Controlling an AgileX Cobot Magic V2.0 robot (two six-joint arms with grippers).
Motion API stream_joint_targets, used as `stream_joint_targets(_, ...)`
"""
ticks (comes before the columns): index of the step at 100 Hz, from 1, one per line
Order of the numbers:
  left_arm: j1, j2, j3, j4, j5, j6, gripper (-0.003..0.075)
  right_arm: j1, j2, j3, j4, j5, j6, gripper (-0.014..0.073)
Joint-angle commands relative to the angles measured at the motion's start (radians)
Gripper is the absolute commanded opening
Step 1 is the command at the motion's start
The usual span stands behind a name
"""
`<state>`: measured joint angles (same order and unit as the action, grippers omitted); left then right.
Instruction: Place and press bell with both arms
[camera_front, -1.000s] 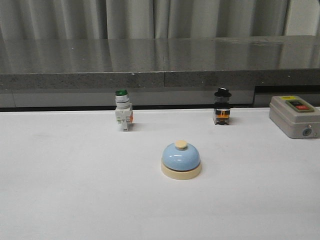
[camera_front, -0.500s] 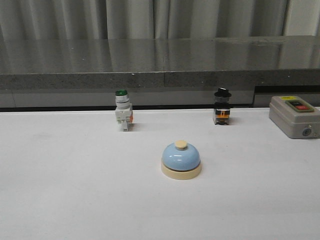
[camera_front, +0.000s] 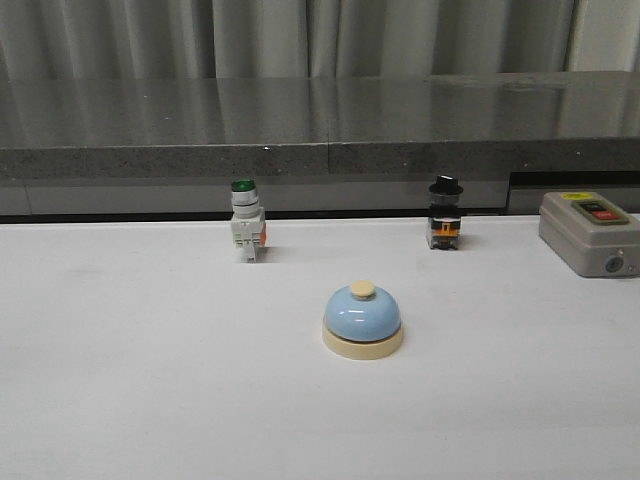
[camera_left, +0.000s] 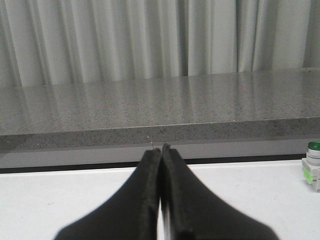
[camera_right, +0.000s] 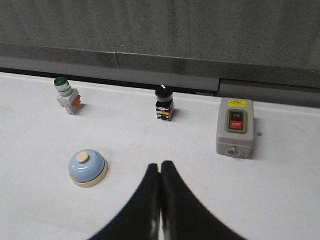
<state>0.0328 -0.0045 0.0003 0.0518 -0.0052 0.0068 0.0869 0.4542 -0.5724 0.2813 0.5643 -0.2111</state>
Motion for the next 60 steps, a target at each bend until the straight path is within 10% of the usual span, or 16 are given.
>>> stream_joint_targets(1, 0.003, -0.029, 0.044, -0.007, -0.082, -0.013, -0.002, -0.006, 0.005, -0.025, 0.004, -0.069, -0.012, -0.006)
stream_joint_targets(60, 0.003, -0.029, 0.044, -0.007, -0.082, -0.013, -0.002, -0.018, -0.273, 0.299, -0.298, -0.458, 0.221, -0.006)
